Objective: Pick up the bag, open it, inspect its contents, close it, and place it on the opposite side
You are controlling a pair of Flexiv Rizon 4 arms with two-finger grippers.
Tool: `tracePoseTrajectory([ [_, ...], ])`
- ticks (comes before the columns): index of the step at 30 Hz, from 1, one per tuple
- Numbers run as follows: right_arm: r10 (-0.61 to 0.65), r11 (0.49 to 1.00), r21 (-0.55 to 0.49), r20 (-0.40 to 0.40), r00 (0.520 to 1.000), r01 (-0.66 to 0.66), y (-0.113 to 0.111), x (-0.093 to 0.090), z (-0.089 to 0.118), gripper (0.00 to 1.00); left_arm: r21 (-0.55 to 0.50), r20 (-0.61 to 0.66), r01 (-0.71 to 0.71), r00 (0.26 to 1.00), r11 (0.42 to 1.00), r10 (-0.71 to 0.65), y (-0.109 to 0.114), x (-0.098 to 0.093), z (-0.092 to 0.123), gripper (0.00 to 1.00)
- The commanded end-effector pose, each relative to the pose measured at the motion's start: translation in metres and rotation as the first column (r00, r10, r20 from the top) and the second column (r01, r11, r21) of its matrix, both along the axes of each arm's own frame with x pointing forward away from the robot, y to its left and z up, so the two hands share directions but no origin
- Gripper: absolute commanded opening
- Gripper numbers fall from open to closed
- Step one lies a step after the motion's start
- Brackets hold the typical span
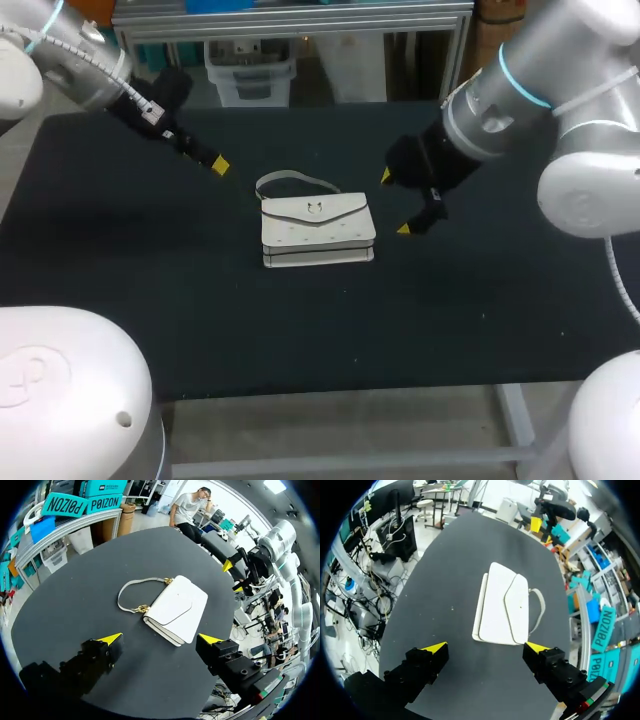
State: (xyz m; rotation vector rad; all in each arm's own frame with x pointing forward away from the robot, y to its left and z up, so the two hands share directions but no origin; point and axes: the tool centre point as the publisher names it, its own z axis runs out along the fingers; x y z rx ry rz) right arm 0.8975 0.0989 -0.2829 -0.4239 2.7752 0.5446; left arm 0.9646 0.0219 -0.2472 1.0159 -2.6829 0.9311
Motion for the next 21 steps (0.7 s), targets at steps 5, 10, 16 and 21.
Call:
tracePoseTrajectory([
  [5, -0.01, 1.0, -0.01, 0.028, 1.0, 0.01, 0.02, -0.006, -0.017, 1.0, 0.072, 0.213, 0.212, 0.951, 0.975, -0.222, -0.016, -0.01, 0.005, 1.0],
  [10, -0.025, 0.999, -0.027, 0.025, 0.999, 0.026, 0.025, -0.01, -0.024, 1.0, 0.072, 0.213, 0.212, 0.951, 0.975, -0.222, -0.016, -0.01, 0.005, 1.0],
  [16, -0.039, 0.998, -0.052, 0.042, 0.998, 0.041, 0.032, -0.014, -0.029, 1.0, 0.072, 0.213, 0.212, 0.951, 0.975, -0.222, -0.016, -0.01, 0.005, 1.0],
  [21, -0.046, 0.994, -0.092, 0.085, 0.995, 0.054, 0.039, -0.015, -0.034, 1.0, 0.083, 0.269, 0.247, 0.927, 0.966, -0.26, -0.021, -0.008, 0.001, 1.0],
])
